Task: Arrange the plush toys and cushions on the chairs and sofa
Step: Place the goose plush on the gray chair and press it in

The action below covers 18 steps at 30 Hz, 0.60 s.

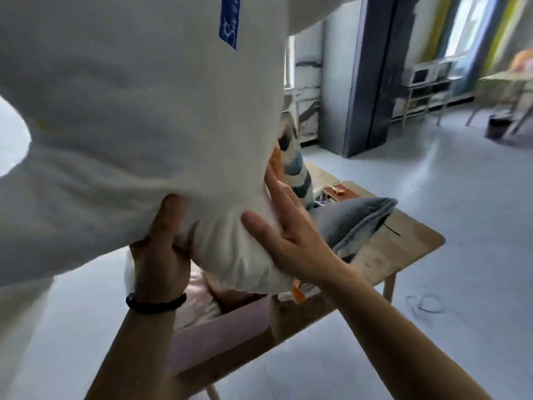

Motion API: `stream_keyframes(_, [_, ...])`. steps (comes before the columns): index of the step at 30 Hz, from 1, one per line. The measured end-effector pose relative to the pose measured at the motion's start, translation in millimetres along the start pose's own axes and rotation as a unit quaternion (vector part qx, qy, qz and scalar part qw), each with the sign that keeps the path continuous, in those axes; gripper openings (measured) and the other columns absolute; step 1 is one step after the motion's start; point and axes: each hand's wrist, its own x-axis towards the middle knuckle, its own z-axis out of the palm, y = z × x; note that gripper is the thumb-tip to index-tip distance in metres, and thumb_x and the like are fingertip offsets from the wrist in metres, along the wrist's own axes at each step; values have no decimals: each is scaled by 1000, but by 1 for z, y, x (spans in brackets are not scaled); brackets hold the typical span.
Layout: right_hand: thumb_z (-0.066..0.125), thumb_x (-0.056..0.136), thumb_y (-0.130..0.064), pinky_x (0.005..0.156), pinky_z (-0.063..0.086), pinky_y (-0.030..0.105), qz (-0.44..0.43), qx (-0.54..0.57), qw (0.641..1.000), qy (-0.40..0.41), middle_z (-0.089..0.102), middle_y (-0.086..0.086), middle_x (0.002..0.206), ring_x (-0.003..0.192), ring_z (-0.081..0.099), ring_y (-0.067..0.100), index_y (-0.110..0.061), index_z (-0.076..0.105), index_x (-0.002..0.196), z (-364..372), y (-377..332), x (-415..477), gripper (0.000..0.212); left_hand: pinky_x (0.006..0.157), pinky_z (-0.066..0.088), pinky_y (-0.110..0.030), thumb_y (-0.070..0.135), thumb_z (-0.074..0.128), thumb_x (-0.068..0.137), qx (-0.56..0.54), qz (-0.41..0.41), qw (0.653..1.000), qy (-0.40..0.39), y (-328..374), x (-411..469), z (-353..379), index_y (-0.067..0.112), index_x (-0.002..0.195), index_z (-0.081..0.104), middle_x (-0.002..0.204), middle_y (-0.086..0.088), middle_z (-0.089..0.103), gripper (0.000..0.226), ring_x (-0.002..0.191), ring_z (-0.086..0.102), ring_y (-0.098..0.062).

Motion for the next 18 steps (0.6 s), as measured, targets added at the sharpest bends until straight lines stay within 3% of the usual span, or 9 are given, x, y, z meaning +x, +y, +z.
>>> stream_keyframes(4, [52, 99, -55, 119, 35, 39, 68, -62, 987, 130, 36, -14, 161, 146, 36, 4, -34, 23, 161, -83, 28, -65, 71, 117, 30, -63, 55, 84, 72, -75, -58, 990, -106, -45, -31, 94, 26, 131, 60, 156, -18, 41, 69, 144, 39, -40])
stream_keyframes(6, [51, 98, -57, 118, 37, 43, 118, -80, 973, 182, 38, -14, 160, 146, 38, 9, -35, 25, 160, -125, 44, -104, 71, 116, 35, -58, 51, 82, 76, -108, -86, 979, -147, -68, -53, 149, 26, 132, 63, 153, -11, 48, 64, 143, 44, -34])
stream_keyframes(11, [61, 97, -42, 108, 38, 13, 204, -62, 923, 321, 47, -24, 148, 133, 46, -9, -49, 30, 152, -221, 84, -206, 63, 110, 46, -37, 44, 75, 82, -131, -164, 945, -250, -119, -129, 284, 22, 131, 63, 146, 0, 57, 55, 137, 53, -20])
stream_keyframes(14, [62, 98, -41, 110, 38, 16, 255, -57, 895, 362, 46, -27, 150, 134, 45, -9, -46, 30, 154, -277, 120, -260, 65, 113, 42, -43, 46, 82, 76, -150, -218, 925, -272, -159, -177, 358, 27, 123, 69, 146, -1, 58, 53, 137, 52, -22])
stream_keyframes(18, [62, 99, -38, 101, 34, 3, 312, -57, 865, 389, 41, -46, 135, 126, 44, -20, -64, 23, 141, -363, 166, -327, 63, 116, 37, -49, 48, 82, 76, -135, -279, 905, -291, -222, -244, 454, 20, 129, 67, 145, 0, 59, 62, 137, 53, -22])
